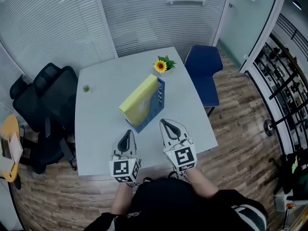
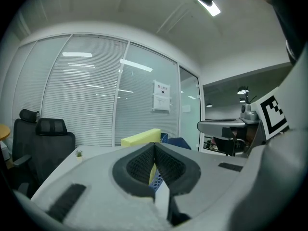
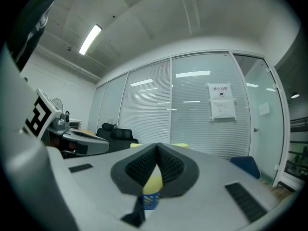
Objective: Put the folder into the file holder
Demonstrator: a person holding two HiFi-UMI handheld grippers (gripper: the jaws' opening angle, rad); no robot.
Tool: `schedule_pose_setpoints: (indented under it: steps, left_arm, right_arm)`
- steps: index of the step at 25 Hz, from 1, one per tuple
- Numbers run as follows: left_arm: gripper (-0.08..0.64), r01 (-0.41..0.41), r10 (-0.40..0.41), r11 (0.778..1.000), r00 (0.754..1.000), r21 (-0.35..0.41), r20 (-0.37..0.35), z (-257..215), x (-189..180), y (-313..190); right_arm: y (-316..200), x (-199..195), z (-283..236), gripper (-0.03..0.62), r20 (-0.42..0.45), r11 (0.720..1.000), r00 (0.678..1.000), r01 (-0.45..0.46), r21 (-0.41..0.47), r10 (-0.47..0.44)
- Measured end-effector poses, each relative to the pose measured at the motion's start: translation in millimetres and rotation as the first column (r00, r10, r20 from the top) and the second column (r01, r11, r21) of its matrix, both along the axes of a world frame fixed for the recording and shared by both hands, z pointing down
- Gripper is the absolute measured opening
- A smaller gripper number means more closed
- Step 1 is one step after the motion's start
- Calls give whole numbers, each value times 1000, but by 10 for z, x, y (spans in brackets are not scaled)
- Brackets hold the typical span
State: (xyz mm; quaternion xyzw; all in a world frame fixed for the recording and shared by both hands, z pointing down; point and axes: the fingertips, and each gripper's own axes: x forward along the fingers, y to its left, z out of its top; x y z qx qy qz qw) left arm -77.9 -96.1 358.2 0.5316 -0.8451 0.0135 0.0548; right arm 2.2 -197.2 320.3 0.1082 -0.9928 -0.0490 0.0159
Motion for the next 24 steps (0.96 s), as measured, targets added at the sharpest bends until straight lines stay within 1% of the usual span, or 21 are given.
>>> schedule_pose_setpoints:
  steps: [7,11,15,19,24]
  left_arm:
    - [-3,22,-22,1000,1000,0,5,-7,-23,20]
    - [-3,16,-16,1000,1000,1,-2,7,9,34]
    - [-3,14,-14,1000,1000,5,-4,-6,41,54]
    - [-3,10,-10,1000,1000,0,-6,6,68,100]
    - [-3,5,-5,1000,1000,7,-5,2,72,114]
  right_arm:
    - [-45,42,-15,5,7,1000,1000,-9,3,9]
    - [-12,58,24,5,-3,1000,1000,-7,-8,7]
    - [49,75,37,5,-18,1000,1000,2,1,-2]
    - [102,113,24,5,-22,1000,1000,-9,-12,8]
    - [116,129,39,5,-12,1000,1000,-5,13,5]
